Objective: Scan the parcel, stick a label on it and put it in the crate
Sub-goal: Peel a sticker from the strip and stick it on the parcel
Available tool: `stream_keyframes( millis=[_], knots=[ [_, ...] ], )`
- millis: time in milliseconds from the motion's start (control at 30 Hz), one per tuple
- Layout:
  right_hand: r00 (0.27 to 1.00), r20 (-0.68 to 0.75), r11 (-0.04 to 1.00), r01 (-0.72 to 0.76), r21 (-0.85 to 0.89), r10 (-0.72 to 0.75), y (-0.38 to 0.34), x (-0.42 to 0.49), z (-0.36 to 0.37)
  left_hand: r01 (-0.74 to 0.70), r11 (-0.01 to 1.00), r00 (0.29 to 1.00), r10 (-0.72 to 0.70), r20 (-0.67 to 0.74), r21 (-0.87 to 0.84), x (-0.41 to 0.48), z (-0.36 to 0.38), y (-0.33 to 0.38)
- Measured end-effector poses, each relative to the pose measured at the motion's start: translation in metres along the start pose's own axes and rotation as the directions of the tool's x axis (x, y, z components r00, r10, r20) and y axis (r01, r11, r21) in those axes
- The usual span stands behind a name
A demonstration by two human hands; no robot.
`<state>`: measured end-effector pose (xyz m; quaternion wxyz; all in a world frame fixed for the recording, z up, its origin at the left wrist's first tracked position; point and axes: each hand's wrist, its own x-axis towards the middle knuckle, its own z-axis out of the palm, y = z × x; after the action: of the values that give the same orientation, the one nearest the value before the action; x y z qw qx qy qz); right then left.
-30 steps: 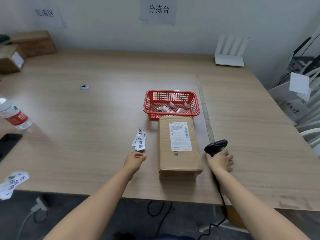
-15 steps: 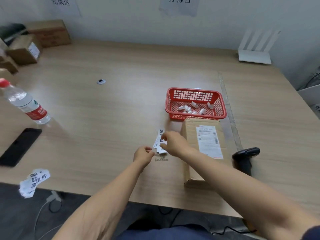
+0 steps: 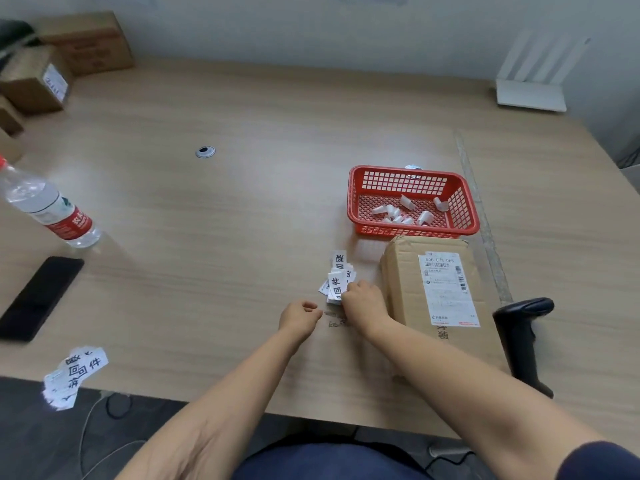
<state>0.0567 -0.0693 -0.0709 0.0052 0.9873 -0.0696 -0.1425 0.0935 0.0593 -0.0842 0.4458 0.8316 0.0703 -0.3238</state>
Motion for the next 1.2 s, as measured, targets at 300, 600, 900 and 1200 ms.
stream_keyframes(
  millis=[300, 600, 900, 1200],
  knots=[
    [1.000, 0.009, 0.998, 0.027, -0.057, -0.026, -0.003, -0.012, 0.000, -0.031, 0.999, 0.998, 0.032, 0.047, -0.029, -0.009, 0.004, 0.003],
    [0.991, -0.119, 0.998, -0.059, 0.001, 0.059, -0.014, -0.034, -0.025, 0.029, 0.952, 0.989, 0.018, 0.149, -0.306, -0.026, 0.006, 0.006],
    [0.893, -0.449, 1.000, 0.002, 0.003, 0.000, -0.012, -0.061, -0.061, 0.011, 0.809, 0.987, 0.086, 0.138, -0.588, -0.039, -0.001, 0.060],
    [0.808, -0.479, 0.751, 0.071, 0.656, 0.343, 0.009, -0.079, -0.091, -0.232, 0.884, 0.947, 0.301, 0.113, -0.405, -0.054, -0.019, 0.095]
  ],
)
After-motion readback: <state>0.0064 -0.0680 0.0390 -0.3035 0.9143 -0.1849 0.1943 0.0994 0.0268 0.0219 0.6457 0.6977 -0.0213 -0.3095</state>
